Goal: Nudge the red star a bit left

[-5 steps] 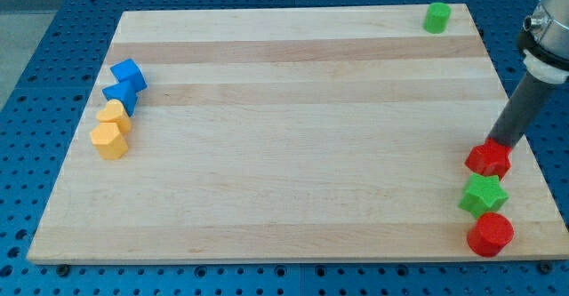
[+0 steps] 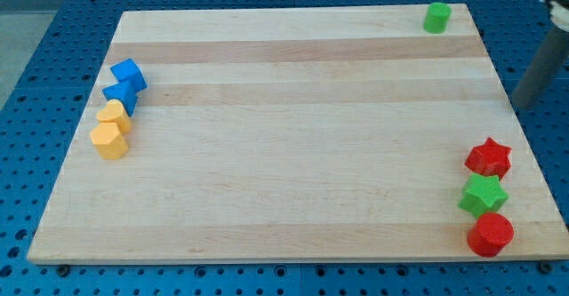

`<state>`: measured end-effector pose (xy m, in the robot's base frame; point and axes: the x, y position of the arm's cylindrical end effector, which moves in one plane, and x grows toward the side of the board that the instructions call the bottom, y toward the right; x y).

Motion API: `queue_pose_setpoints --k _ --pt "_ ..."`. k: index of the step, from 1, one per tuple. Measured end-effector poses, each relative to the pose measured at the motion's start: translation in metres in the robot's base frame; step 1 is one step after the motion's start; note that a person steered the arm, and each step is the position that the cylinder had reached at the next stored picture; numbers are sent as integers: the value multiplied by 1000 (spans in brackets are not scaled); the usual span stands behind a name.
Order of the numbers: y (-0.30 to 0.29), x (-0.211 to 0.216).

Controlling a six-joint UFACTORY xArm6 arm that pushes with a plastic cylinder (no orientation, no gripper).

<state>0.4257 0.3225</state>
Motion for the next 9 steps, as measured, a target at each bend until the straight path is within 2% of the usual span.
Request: queue_pose_setpoints --k 1,2,5,9 --pt "15 58" --pt "15 71" --pt "14 79" --pt "-64 80"
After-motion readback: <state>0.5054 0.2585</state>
